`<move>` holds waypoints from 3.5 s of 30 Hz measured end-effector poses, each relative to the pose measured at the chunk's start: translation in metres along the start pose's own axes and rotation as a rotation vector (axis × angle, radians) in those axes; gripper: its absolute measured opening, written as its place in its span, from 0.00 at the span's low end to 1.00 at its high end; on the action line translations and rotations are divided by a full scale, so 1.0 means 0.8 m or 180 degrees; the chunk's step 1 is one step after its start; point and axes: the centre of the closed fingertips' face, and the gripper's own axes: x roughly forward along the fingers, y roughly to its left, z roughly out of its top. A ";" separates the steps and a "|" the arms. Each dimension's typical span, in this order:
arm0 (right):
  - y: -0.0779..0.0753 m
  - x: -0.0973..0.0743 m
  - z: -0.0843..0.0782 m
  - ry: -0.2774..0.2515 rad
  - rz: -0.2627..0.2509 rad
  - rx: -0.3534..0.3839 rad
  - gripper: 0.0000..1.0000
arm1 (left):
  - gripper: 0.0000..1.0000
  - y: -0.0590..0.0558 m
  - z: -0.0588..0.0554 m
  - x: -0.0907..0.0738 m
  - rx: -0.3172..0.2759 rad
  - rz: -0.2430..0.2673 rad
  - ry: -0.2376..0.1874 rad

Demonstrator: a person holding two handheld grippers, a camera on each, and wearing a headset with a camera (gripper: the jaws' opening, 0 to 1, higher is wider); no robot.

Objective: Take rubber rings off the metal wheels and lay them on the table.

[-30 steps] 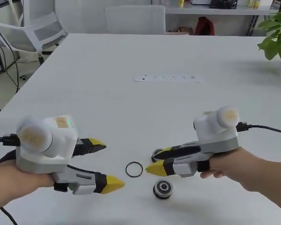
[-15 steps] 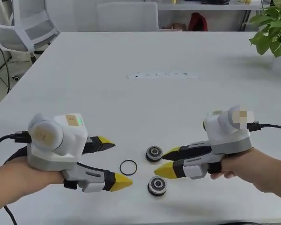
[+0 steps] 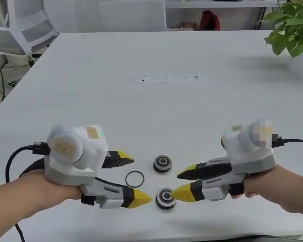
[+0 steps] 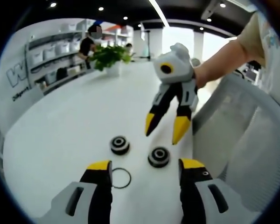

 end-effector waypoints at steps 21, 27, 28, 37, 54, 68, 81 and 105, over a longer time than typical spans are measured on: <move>0.000 0.010 -0.030 0.0166 0.0030 -0.0243 0.30 | 0.51 -0.019 -0.007 0.031 0.0012 -0.0196 0.0129; 0.001 0.013 -0.035 0.0194 0.0051 -0.0274 0.29 | 0.47 -0.022 -0.008 0.040 -0.0019 -0.0229 0.0146; 0.002 0.014 -0.035 0.0192 0.0055 -0.0279 0.29 | 0.46 -0.023 -0.009 0.041 -0.0018 -0.0229 0.0150; 0.003 0.019 -0.038 0.0225 0.0072 -0.0361 0.26 | 0.39 -0.030 -0.013 0.051 -0.0034 -0.0266 0.0199; 0.002 0.020 -0.040 0.0213 0.0061 -0.0373 0.23 | 0.23 -0.036 -0.015 0.064 -0.0110 -0.0289 0.0190; 0.000 0.020 -0.039 0.0195 0.0032 -0.0382 0.22 | 0.16 -0.038 -0.016 0.071 0.0133 -0.0239 0.0156; 0.002 0.021 -0.039 0.0229 -0.0002 -0.0699 0.22 | 0.13 -0.038 -0.017 0.073 0.0262 -0.0157 0.0167; -0.008 0.015 -0.048 0.0267 -0.0056 -0.0462 0.02 | 0.13 -0.035 -0.014 0.076 0.0255 -0.0117 0.0128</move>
